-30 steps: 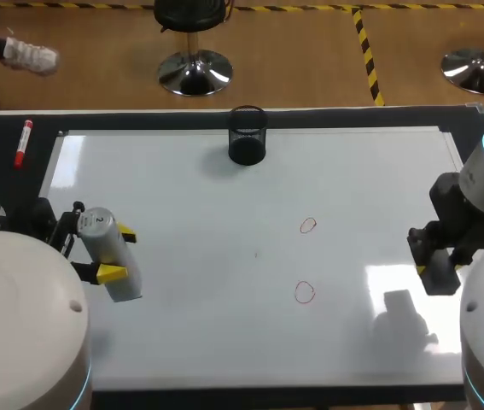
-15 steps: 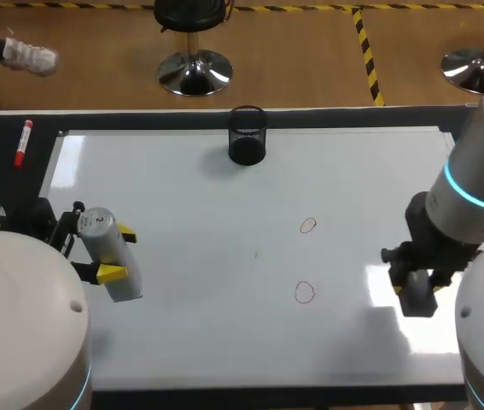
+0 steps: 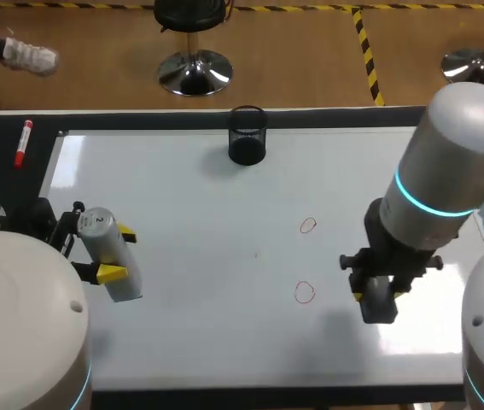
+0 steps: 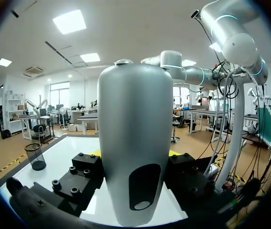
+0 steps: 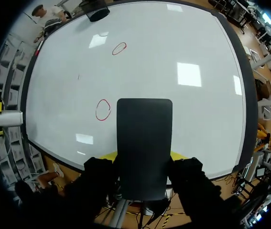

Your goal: Pick up the inspection probe, press it on each red-marked spot on the whiteboard one by one, put down the probe, pick up the eraser, and wipe off all the red marks.

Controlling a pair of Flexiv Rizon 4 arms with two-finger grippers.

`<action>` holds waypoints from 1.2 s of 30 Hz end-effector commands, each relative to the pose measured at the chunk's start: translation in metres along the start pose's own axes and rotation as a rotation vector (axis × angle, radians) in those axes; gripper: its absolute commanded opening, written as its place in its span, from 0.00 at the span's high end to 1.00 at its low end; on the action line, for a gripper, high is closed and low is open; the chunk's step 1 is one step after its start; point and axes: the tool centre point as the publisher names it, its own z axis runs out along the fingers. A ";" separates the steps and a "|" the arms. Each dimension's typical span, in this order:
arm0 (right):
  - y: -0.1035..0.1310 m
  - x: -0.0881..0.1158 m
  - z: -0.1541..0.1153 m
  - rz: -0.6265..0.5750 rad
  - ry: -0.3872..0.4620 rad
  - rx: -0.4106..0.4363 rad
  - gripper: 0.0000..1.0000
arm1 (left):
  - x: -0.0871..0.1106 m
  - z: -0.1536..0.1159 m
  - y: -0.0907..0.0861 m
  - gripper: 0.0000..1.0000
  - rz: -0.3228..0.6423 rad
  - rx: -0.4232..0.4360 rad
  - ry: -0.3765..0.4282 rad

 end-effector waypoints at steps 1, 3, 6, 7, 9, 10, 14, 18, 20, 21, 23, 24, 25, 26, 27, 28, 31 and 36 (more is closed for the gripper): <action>0.006 0.029 0.016 -0.026 -0.071 0.001 1.00 | 0.001 0.000 -0.001 1.00 0.003 0.000 -0.003; 0.006 0.038 0.020 -0.045 -0.067 0.010 1.00 | 0.001 0.000 -0.001 1.00 0.003 0.000 -0.003; 0.005 0.050 0.024 -0.063 -0.073 0.015 1.00 | 0.001 0.000 -0.001 1.00 0.003 0.000 -0.003; 0.005 0.052 0.024 -0.063 -0.072 0.015 1.00 | 0.001 0.000 -0.001 1.00 0.003 0.000 -0.003; 0.006 0.058 0.026 -0.067 -0.053 0.024 1.00 | 0.001 0.000 -0.001 1.00 0.003 0.000 -0.003; 0.007 0.060 0.027 -0.067 -0.051 0.025 1.00 | 0.001 0.000 -0.001 1.00 0.003 0.000 -0.003; 0.008 0.070 0.029 -0.070 -0.029 0.028 1.00 | 0.001 0.000 -0.001 1.00 0.003 0.000 -0.003; 0.010 0.080 0.032 -0.055 -0.018 0.026 1.00 | 0.001 0.000 -0.001 1.00 0.003 0.000 -0.003; 0.011 0.085 0.034 -0.054 -0.004 0.029 1.00 | 0.001 0.000 -0.001 1.00 0.003 0.000 -0.003; 0.011 0.088 0.036 -0.053 -0.004 0.030 1.00 | 0.001 0.000 -0.001 1.00 0.003 0.000 -0.003; 0.012 0.093 0.039 -0.046 -0.003 0.032 1.00 | 0.001 0.000 -0.001 1.00 0.003 0.000 -0.003; 0.012 0.096 0.040 -0.046 -0.002 0.034 1.00 | 0.001 0.000 -0.001 1.00 0.003 0.000 -0.003; 0.013 0.098 0.041 -0.046 -0.001 0.035 1.00 | 0.001 0.000 -0.001 1.00 0.003 0.000 -0.003; 0.014 0.100 0.042 -0.042 0.006 0.039 1.00 | 0.001 0.000 -0.001 1.00 0.003 0.000 -0.003; 0.014 0.102 0.043 -0.046 0.009 0.041 1.00 | 0.001 0.000 -0.001 1.00 0.003 0.000 -0.003; 0.014 0.105 0.044 -0.047 0.010 0.042 1.00 | 0.001 0.000 -0.001 1.00 0.003 0.000 -0.003; 0.015 0.111 0.047 -0.046 0.023 0.048 1.00 | 0.001 0.000 -0.001 1.00 0.003 0.000 -0.003; 0.018 0.124 0.056 -0.049 0.011 0.050 1.00 | 0.001 0.000 -0.001 1.00 0.003 0.000 -0.003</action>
